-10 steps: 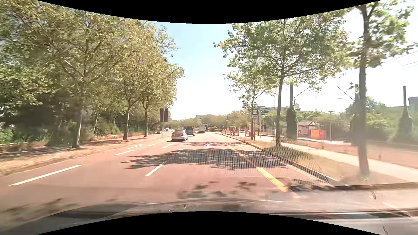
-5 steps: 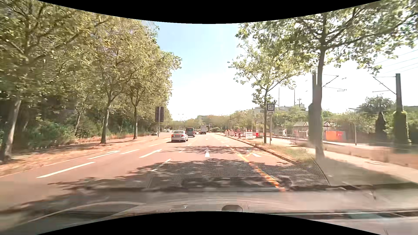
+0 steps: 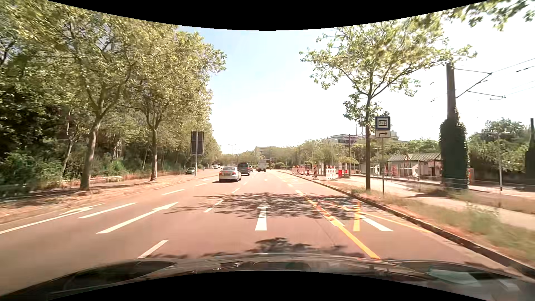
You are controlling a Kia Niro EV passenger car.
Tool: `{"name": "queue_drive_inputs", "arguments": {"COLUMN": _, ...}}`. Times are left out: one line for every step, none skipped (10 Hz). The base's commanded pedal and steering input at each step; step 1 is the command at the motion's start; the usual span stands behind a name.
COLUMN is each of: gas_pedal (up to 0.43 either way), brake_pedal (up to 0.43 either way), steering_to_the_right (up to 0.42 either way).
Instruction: Follow the waypoints while adhering to traffic rules and regulations
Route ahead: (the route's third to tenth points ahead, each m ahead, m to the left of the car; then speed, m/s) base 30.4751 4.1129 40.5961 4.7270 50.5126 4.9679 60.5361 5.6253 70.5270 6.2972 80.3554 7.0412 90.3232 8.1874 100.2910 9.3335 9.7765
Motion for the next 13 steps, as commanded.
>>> {"name": "queue_drive_inputs", "arguments": {"gas_pedal": 0.0, "brake_pedal": 0.0, "steering_to_the_right": -0.009}}
{"name": "queue_drive_inputs", "arguments": {"gas_pedal": 0.0, "brake_pedal": 0.0, "steering_to_the_right": -0.009}}
{"name": "queue_drive_inputs", "arguments": {"gas_pedal": 0.0, "brake_pedal": 0.0, "steering_to_the_right": -0.009}}
{"name": "queue_drive_inputs", "arguments": {"gas_pedal": 0.0, "brake_pedal": 0.0, "steering_to_the_right": -0.009}}
{"name": "queue_drive_inputs", "arguments": {"gas_pedal": 0.0, "brake_pedal": 0.0, "steering_to_the_right": -0.009}}
{"name": "queue_drive_inputs", "arguments": {"gas_pedal": 0.0, "brake_pedal": 0.0, "steering_to_the_right": -0.009}}
{"name": "queue_drive_inputs", "arguments": {"gas_pedal": 0.0, "brake_pedal": 0.0, "steering_to_the_right": -0.009}}
{"name": "queue_drive_inputs", "arguments": {"gas_pedal": 0.0, "brake_pedal": 0.0, "steering_to_the_right": -0.009}}
{"name": "queue_drive_inputs", "arguments": {"gas_pedal": 0.0, "brake_pedal": 0.0, "steering_to_the_right": -0.009}}
{"name": "queue_drive_inputs", "arguments": {"gas_pedal": 0.0, "brake_pedal": 0.0, "steering_to_the_right": -0.009}}
{"name": "queue_drive_inputs", "arguments": {"gas_pedal": 0.0, "brake_pedal": 0.0, "steering_to_the_right": -0.009}}
{"name": "queue_drive_inputs", "arguments": {"gas_pedal": 0.0, "brake_pedal": 0.0, "steering_to_the_right": -0.009}}
{"name": "queue_drive_inputs", "arguments": {"gas_pedal": 0.0, "brake_pedal": 0.0, "steering_to_the_right": -0.009}}
